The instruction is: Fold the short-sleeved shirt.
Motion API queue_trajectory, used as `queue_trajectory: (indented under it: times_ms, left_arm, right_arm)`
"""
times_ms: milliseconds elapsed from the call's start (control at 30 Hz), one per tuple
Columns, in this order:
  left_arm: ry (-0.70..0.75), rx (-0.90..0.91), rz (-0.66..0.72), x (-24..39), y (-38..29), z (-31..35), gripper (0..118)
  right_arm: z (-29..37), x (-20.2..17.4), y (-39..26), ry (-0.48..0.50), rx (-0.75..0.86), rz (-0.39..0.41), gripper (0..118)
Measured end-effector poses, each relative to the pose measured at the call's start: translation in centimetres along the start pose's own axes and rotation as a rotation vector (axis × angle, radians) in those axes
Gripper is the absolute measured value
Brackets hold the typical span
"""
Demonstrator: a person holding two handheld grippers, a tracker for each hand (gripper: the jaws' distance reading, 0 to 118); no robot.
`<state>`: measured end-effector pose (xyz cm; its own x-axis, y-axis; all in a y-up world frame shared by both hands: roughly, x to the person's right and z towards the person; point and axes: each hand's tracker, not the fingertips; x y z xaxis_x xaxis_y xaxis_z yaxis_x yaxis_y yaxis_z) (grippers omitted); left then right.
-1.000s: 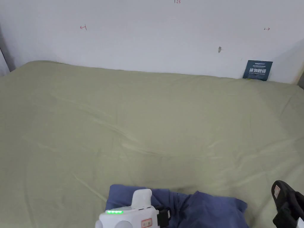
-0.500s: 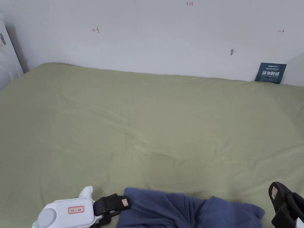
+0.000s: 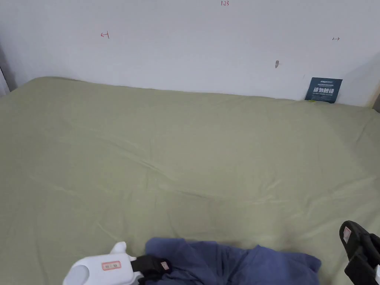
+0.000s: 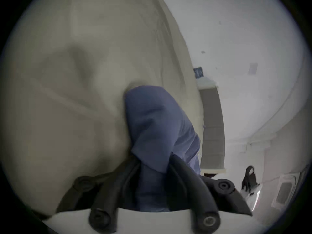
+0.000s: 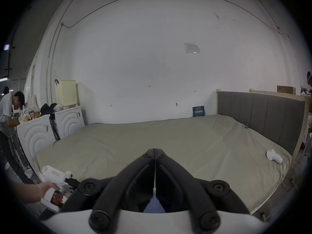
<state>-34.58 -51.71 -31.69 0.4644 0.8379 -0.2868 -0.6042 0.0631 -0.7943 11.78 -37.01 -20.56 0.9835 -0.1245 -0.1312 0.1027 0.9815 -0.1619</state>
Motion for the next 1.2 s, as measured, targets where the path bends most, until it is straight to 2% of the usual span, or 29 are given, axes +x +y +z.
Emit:
queue_trajectory:
  times_ms: [33,100,233,300,333,400,500,633,767,833,867,900,933,967,1033,1067,1200]
  left_arm:
    - [-0.006,0.024,0.008,-0.2,0.5,1.2,12]
    - [0.149,0.102,-0.113,0.7,1.3,3.3,12]
    - [0.316,0.146,-0.198,2.7,1.0,4.8,12]
    - [0.420,0.156,-0.304,5.9,-1.3,3.8,12]
    - [0.493,0.176,-0.418,8.1,-2.9,3.0,12]
    - [0.602,0.240,-0.652,13.1,-7.6,0.4,12]
    - [0.521,0.208,-0.756,17.8,-13.8,-4.4,12]
    - [0.640,0.156,-0.965,20.0,-21.0,-13.6,12]
    - [0.782,0.074,-1.035,17.8,-23.9,-20.6,12]
    - [0.786,-0.020,-1.041,16.8,-23.5,-20.9,13]
    - [0.760,-0.016,-1.016,17.0,-23.3,-20.2,22]
    - [0.703,0.003,-0.997,17.8,-23.1,-18.8,45]
    - [0.627,-0.002,-0.961,18.4,-22.7,-17.5,77]
    - [0.517,-0.026,-0.909,19.2,-21.7,-15.7,92]
    - [0.242,-0.093,-0.836,19.7,-20.0,-11.6,92]
    - [0.170,-0.118,-0.798,19.5,-19.1,-9.9,92]
    - [0.202,0.038,-0.719,17.6,-15.7,-6.3,92]
  right_arm:
    - [0.0,0.0,0.0,0.001,-0.002,0.000,3]
    - [0.0,0.0,-0.1,0.011,0.002,-0.002,3]
    - [0.5,-0.3,-0.1,0.036,0.015,-0.009,3]
    - [0.7,-0.4,-0.2,0.042,0.020,-0.003,3]
    - [0.8,-0.4,-0.3,0.047,0.020,-0.004,3]
    - [1.1,-0.3,-0.4,0.049,0.021,0.000,3]
    - [1.7,0.1,-0.3,0.051,0.031,-0.017,3]
    - [2.7,0.7,-0.3,0.036,0.047,-0.014,3]
    - [3.5,1.6,-0.6,0.013,0.048,-0.005,3]
    - [3.7,2.1,-0.6,0.010,0.044,-0.012,3]
    - [3.8,2.3,-0.6,0.011,0.045,-0.017,3]
    - [3.9,2.4,-0.7,0.008,0.047,-0.017,3]
    - [3.9,2.4,-0.7,0.004,0.048,-0.015,3]
    - [3.9,2.5,-0.7,0.003,0.048,-0.016,3]
    - [3.9,2.7,-0.6,0.009,0.043,-0.018,3]
    - [4.0,2.7,-0.6,0.008,0.041,-0.015,3]
    - [3.9,3.2,-0.6,0.018,0.005,-0.015,3]
